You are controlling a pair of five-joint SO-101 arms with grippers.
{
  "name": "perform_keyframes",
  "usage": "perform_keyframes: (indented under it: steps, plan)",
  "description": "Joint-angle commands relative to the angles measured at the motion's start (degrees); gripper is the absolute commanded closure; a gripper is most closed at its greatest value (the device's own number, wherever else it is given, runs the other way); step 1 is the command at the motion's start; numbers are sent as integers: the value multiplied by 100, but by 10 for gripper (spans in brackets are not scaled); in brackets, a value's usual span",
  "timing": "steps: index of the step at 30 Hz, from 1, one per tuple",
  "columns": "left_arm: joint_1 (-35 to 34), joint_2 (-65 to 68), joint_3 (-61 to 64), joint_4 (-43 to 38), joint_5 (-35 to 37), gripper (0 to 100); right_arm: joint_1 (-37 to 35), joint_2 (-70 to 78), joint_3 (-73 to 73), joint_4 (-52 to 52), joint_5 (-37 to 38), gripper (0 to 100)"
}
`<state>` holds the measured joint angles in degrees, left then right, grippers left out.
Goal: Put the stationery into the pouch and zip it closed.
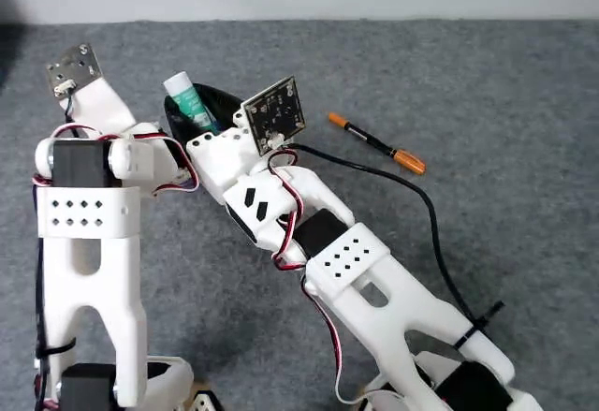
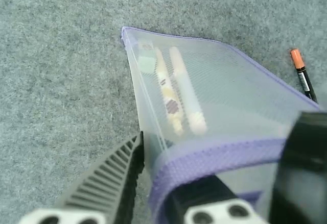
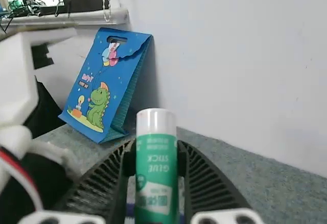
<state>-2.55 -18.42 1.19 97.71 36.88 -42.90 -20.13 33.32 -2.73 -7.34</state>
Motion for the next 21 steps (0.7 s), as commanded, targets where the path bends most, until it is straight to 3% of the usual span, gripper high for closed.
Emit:
perform_keyframes:
  steps: [1,18,21]
  plan:
    - [18,26,4,-141,35,988,13,-189,-97,347,53,837]
    - [18,26,22,-229,35,988,-13,-1367,-114,1393,185,826]
    - [18,26,163,-343,35,988,-110,-1226,-114,1393,352,889]
